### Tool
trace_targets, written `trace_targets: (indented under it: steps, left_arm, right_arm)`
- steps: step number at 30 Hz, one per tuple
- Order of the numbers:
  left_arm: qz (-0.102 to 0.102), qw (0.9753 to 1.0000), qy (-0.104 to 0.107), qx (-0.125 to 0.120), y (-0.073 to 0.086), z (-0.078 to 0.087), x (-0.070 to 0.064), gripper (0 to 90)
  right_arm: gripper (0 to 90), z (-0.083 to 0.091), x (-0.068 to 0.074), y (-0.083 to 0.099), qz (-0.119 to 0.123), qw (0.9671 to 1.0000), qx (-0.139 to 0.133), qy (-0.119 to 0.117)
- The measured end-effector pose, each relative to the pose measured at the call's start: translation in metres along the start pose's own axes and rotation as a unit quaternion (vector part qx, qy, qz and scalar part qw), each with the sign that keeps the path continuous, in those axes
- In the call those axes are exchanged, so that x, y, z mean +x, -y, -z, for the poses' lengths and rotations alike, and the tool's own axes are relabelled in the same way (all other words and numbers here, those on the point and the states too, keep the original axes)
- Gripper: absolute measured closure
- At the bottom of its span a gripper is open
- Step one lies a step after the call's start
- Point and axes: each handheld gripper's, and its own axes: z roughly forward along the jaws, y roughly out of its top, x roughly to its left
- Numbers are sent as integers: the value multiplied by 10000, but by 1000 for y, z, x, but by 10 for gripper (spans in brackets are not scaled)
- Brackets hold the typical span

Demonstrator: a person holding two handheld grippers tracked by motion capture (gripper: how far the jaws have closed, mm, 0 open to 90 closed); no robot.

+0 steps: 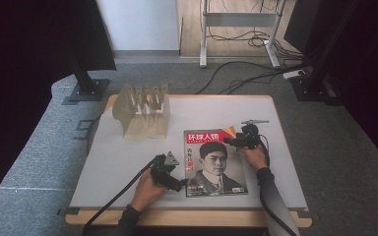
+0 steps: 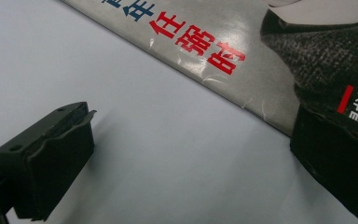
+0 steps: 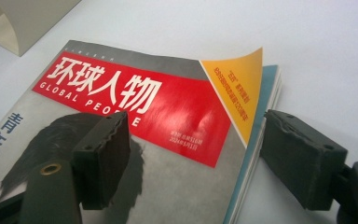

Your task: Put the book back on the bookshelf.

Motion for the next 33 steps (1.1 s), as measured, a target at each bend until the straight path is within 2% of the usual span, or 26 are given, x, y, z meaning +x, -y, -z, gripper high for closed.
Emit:
trace_targets:
  steps: [8, 12, 16, 18, 21, 26, 28, 30, 33]
  left_arm:
    - [-5, 10000, 3, 7, 0, 0, 0, 0]
    - [-8, 10000, 8, 5, 0, 0, 0, 0]
    - [-14, 10000, 9, 7, 0, 0, 0, 0]
    - [-16, 10000, 7, 7, 0, 0, 0, 0]
    - [-18, 10000, 7, -1, 0, 0, 0, 0]
    - [-13, 10000, 0, -2, 0, 0, 0, 0]
    - [-13, 10000, 2, -4, 0, 0, 0, 0]
    - [-10, 10000, 2, -5, 0, 0, 0, 0]
    - [-22, 10000, 1, 0, 0, 0, 0, 0]
  right_arm:
    - [251, 5, 4, 3, -162, 9998, 50, -53]
    - [314, 10, 8, 5, -166, 9994, 53, -298]
    - [342, 11, 16, 0, 69, 9998, 146, -99]
    - [394, 10, 16, -2, 191, 9996, 199, 18]
    - [523, 7, 15, -5, 366, 9989, 240, 192]
    - [743, 5, 17, -8, 693, 9955, 401, 511]
    - [803, 7, 20, -11, 776, 9944, 428, 580]
    - [844, 9, 26, -13, 896, 9928, 474, 633]
    - [860, 12, 33, -19, 1068, 9904, 566, 664]
